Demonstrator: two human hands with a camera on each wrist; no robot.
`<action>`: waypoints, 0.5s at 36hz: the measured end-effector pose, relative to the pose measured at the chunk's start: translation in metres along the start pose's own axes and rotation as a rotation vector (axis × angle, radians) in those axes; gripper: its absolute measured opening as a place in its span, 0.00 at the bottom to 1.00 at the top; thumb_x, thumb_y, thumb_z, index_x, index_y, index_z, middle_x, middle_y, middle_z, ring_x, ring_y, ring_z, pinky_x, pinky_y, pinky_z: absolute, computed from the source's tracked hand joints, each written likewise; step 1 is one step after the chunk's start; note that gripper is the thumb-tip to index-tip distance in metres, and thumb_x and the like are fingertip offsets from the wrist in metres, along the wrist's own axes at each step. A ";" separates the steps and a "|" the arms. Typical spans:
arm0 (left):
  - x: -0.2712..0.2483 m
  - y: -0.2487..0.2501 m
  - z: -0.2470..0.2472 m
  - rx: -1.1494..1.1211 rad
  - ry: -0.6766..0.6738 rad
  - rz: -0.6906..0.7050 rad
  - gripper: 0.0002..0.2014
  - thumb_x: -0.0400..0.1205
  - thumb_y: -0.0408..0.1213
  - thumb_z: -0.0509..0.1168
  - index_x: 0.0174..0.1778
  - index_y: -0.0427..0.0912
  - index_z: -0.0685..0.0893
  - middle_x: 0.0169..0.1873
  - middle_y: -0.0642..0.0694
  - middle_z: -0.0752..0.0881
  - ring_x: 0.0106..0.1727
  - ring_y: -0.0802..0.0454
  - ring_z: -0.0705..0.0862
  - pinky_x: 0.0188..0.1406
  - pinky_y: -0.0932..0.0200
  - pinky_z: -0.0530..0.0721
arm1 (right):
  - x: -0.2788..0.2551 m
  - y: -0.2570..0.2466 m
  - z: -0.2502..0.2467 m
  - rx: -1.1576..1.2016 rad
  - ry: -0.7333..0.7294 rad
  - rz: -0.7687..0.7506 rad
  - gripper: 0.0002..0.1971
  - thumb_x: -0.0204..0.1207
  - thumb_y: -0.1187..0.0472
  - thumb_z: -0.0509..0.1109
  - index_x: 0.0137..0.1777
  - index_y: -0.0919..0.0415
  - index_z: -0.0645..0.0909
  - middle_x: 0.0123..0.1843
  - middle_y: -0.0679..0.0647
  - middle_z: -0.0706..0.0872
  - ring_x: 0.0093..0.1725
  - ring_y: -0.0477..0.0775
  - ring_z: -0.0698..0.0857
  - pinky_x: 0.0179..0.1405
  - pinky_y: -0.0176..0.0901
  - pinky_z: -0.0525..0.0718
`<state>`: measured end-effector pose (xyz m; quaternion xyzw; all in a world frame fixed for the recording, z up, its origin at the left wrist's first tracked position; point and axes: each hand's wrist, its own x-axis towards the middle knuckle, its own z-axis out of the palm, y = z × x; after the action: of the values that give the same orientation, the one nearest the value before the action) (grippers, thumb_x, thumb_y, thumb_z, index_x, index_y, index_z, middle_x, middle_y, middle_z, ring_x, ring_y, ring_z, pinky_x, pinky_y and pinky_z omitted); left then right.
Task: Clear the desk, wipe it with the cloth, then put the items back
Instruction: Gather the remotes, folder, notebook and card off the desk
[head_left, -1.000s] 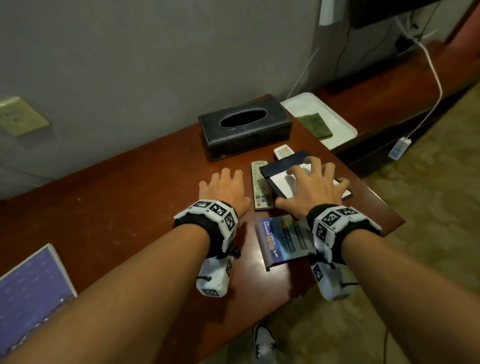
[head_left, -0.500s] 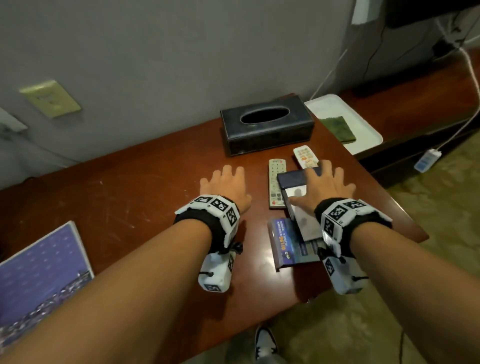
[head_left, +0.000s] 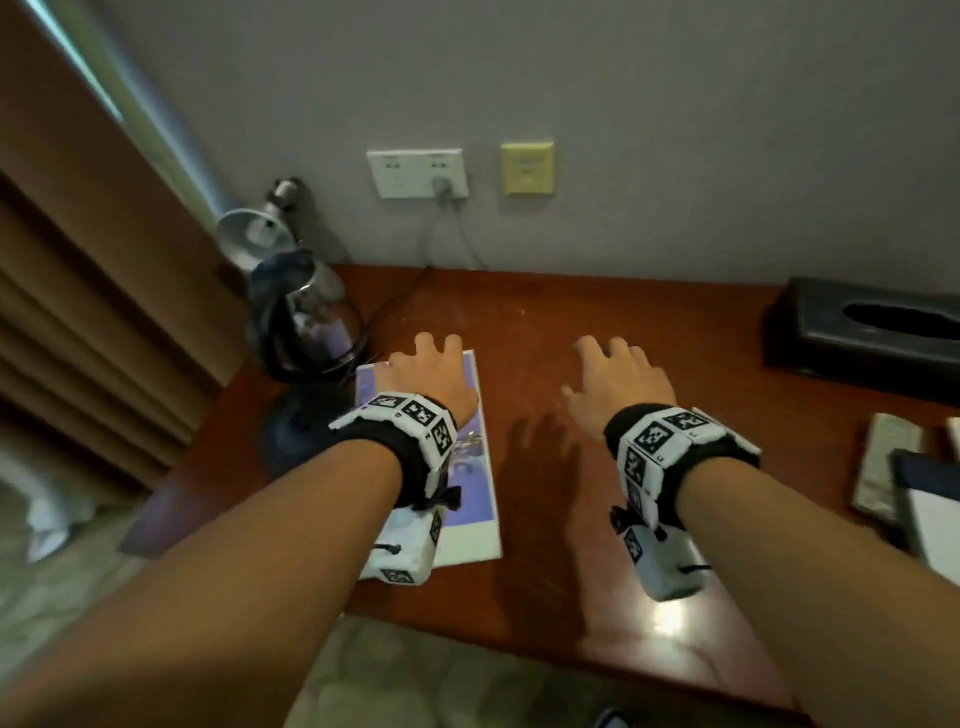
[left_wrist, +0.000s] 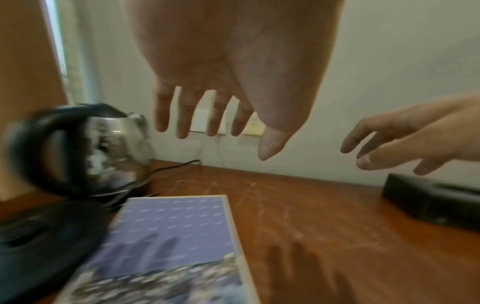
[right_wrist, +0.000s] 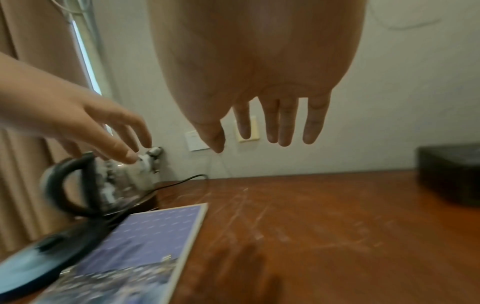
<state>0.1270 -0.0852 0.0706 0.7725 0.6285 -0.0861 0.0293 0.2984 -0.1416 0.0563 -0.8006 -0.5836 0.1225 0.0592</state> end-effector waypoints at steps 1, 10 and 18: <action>0.000 -0.019 0.012 0.005 -0.024 -0.031 0.25 0.82 0.53 0.62 0.73 0.47 0.67 0.69 0.41 0.71 0.65 0.33 0.78 0.56 0.43 0.74 | 0.001 -0.018 0.014 0.019 -0.023 -0.012 0.24 0.80 0.46 0.63 0.74 0.50 0.67 0.70 0.58 0.73 0.71 0.62 0.71 0.63 0.57 0.74; -0.014 -0.104 0.122 -0.159 -0.251 -0.179 0.33 0.85 0.59 0.57 0.81 0.44 0.58 0.75 0.33 0.65 0.67 0.27 0.75 0.59 0.40 0.77 | -0.001 -0.090 0.123 0.133 -0.268 0.035 0.27 0.82 0.47 0.61 0.77 0.56 0.61 0.73 0.64 0.70 0.71 0.68 0.70 0.65 0.61 0.75; -0.021 -0.110 0.160 -0.121 -0.312 -0.255 0.35 0.83 0.60 0.56 0.81 0.45 0.56 0.71 0.25 0.69 0.67 0.28 0.72 0.61 0.41 0.77 | -0.006 -0.108 0.156 0.268 -0.264 0.176 0.30 0.82 0.47 0.63 0.80 0.56 0.60 0.76 0.64 0.65 0.76 0.67 0.62 0.69 0.59 0.69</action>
<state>0.0006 -0.1073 -0.0759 0.6608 0.7130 -0.1697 0.1616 0.1561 -0.1208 -0.0674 -0.8103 -0.4928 0.3076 0.0772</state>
